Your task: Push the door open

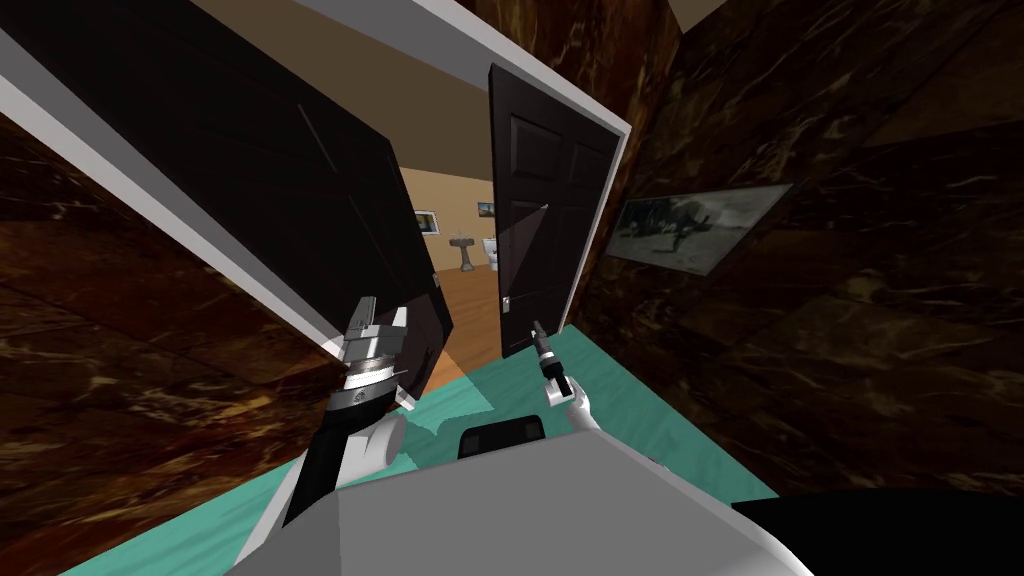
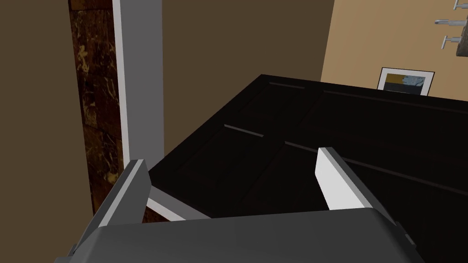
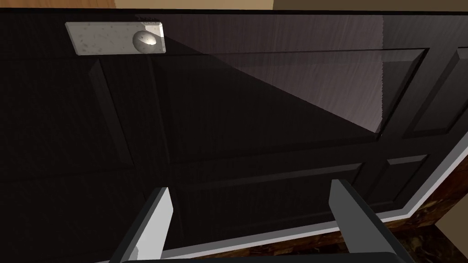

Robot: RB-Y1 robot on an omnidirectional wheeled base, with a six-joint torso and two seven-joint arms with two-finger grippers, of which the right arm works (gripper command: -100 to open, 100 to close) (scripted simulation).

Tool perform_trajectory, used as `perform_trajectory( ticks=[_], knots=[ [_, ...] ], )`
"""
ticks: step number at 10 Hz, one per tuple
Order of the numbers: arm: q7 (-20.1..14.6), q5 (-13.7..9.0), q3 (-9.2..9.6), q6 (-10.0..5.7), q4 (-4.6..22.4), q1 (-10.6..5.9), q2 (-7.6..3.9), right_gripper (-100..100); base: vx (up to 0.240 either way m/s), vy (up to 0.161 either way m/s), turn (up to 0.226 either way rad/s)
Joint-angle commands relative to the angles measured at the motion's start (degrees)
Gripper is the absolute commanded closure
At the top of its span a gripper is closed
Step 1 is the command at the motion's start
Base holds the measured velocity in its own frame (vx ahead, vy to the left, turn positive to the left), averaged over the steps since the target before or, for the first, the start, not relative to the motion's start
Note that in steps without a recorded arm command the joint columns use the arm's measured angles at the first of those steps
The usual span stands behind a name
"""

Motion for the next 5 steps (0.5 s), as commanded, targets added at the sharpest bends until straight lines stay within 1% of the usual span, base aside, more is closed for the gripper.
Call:
perform_trajectory(
  ticks=[1, 5],
  knots=[
    [-0.18, 0.12, 0.00, -0.62, 2.73, -1.13, 0.11, -100, 0.093, -0.035, 0.058],
    [-0.46, 0.45, 0.08, -1.80, 8.43, -3.40, 0.58, -100, 0.090, -0.034, 0.065]
  ],
)
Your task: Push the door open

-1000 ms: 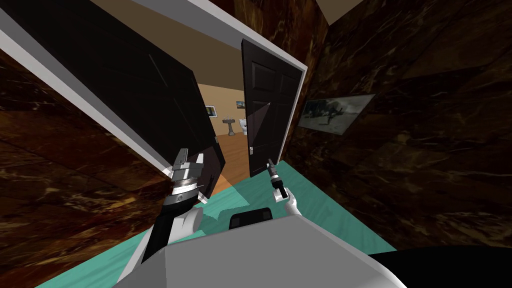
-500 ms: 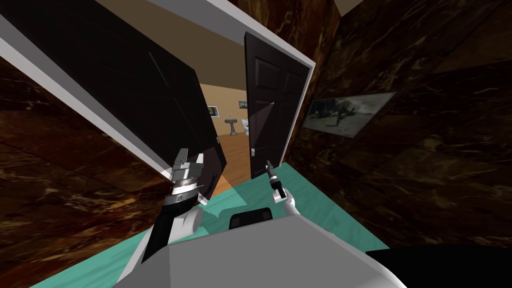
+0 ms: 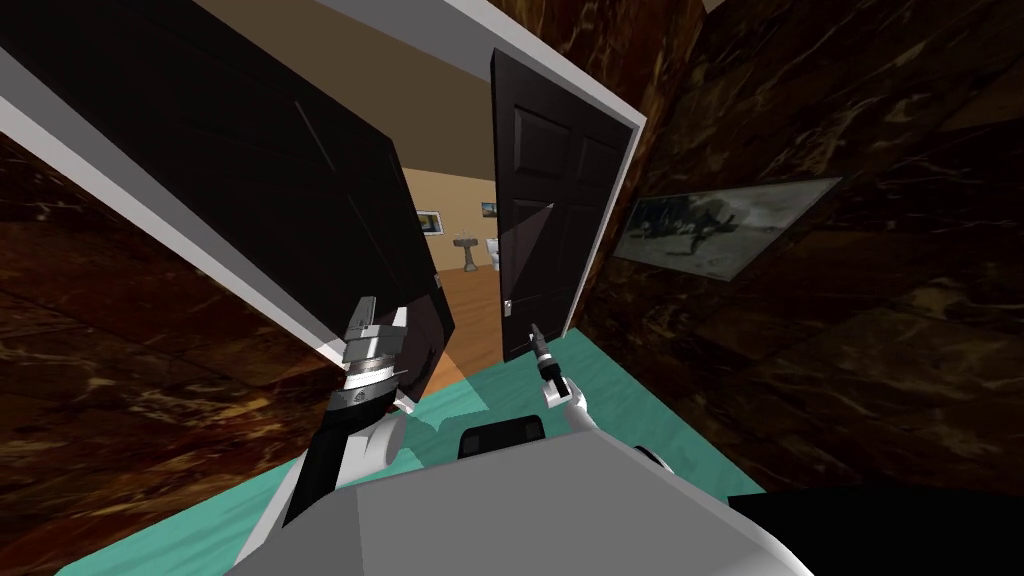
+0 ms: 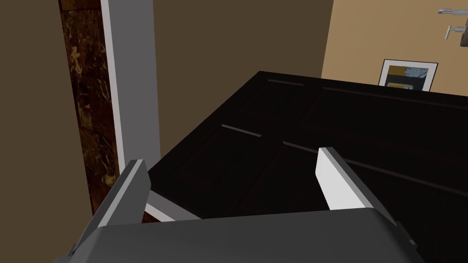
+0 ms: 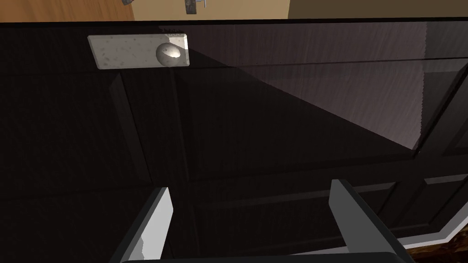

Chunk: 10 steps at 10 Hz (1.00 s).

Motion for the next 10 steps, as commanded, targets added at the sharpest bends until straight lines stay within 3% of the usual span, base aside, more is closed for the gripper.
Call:
perform_trajectory(
  ticks=[1, 7, 10],
  knots=[
    [-0.05, 0.12, 0.00, -0.64, 2.59, -1.04, 0.28, -100, 0.100, -0.021, 0.067],
    [-0.41, 0.56, 0.11, -2.20, 10.05, -4.01, 1.17, -100, 0.089, -0.032, 0.053],
    [-0.66, 0.85, 0.18, -3.25, 15.13, -6.03, 1.97, -100, 0.133, -0.047, 0.080]
  ],
)
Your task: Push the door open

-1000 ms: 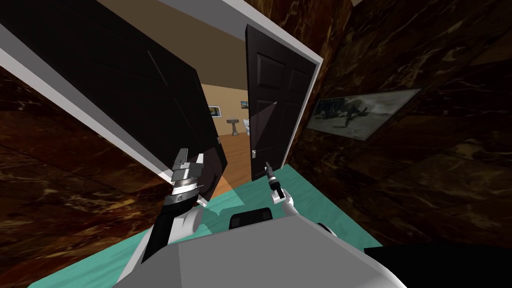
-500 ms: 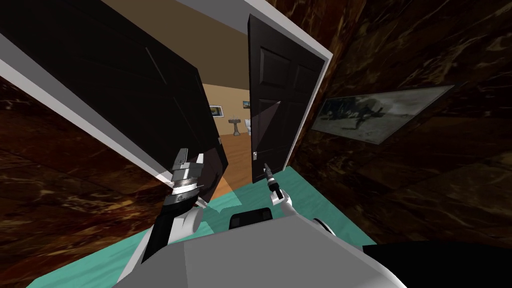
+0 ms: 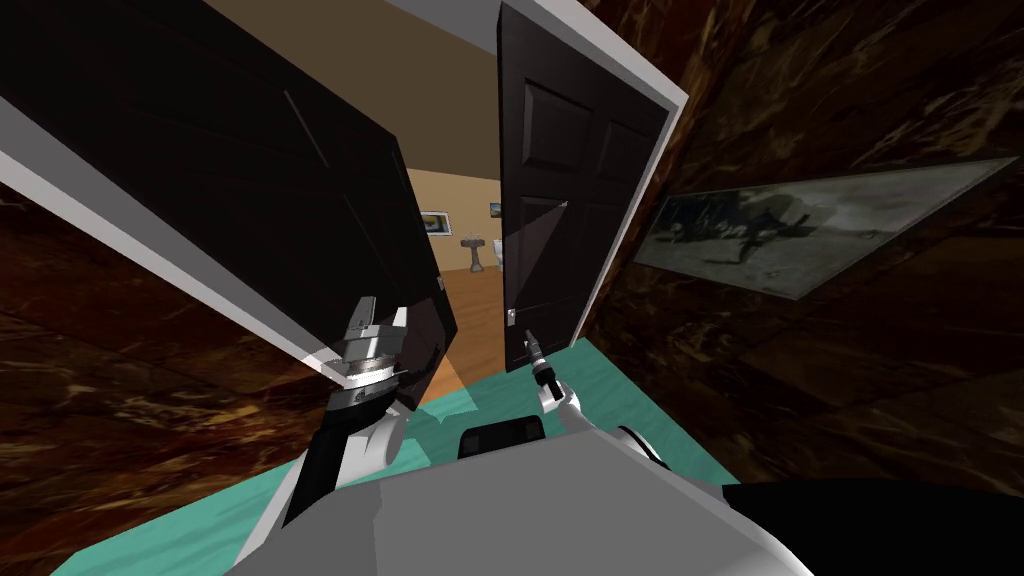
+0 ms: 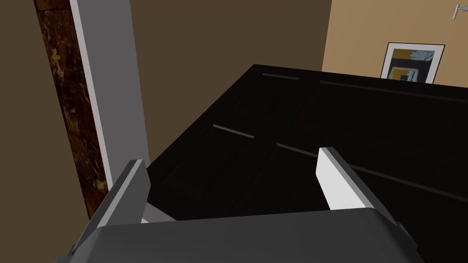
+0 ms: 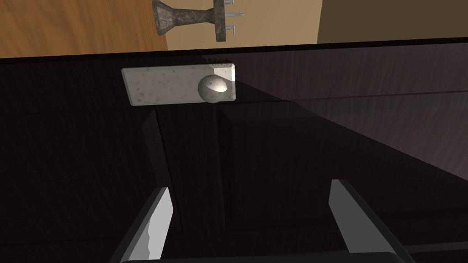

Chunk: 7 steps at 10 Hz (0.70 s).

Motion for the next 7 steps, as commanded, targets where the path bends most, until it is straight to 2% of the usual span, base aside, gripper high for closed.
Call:
perform_trajectory(
  ticks=[1, 5, 7],
  knots=[
    [-0.25, 0.19, 0.11, -0.27, 2.01, -0.77, 0.35, -100, 0.111, -0.060, 0.068],
    [-0.49, 0.47, 0.18, -1.26, 6.78, -2.67, 1.42, -100, 0.113, -0.039, 0.053],
    [-0.46, 0.31, 0.01, -1.50, 6.62, -2.53, 0.35, -100, 0.078, -0.002, 0.017]
  ],
)
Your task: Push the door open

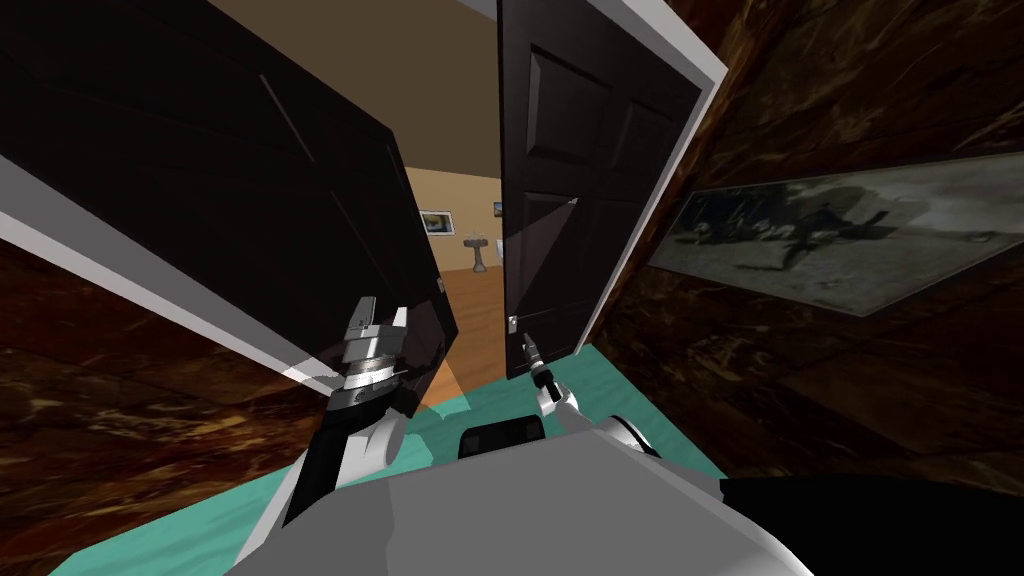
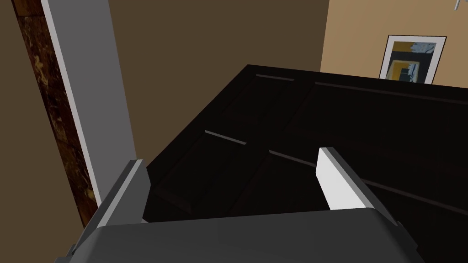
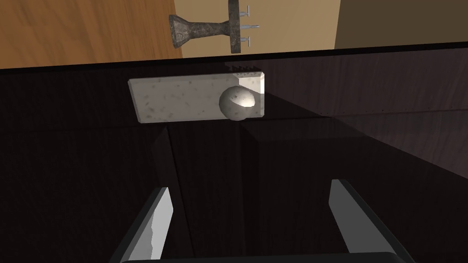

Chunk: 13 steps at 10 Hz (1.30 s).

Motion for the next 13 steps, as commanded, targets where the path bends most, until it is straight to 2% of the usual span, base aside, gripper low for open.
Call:
perform_trajectory(
  ticks=[1, 4, 7, 9, 10, 11, 13],
  knots=[
    [-0.01, 0.12, 0.16, 0.73, -1.81, 0.99, -0.35, -100, 0.128, 0.018, 0.018],
    [0.22, -0.10, -0.17, 0.59, -1.60, 1.05, -0.95, -100, 0.172, 0.036, 0.027],
    [0.43, -0.30, -0.46, 0.47, -1.41, 1.11, -0.45, -100, 0.194, 0.039, 0.025],
    [0.57, -0.43, -0.65, 0.39, -1.28, 1.14, 0.53, -100, 0.194, 0.042, 0.021],
    [0.52, -0.37, -0.57, 0.50, -1.58, 1.32, 0.22, -100, 0.075, 0.026, -0.015],
    [0.52, -0.37, -0.57, 0.50, -1.58, 1.32, 0.22, 100, -0.016, -0.004, 0.013],
    [0.52, -0.37, -0.57, 0.50, -1.58, 1.32, 0.22, 100, -0.021, -0.009, 0.009]
  ],
)
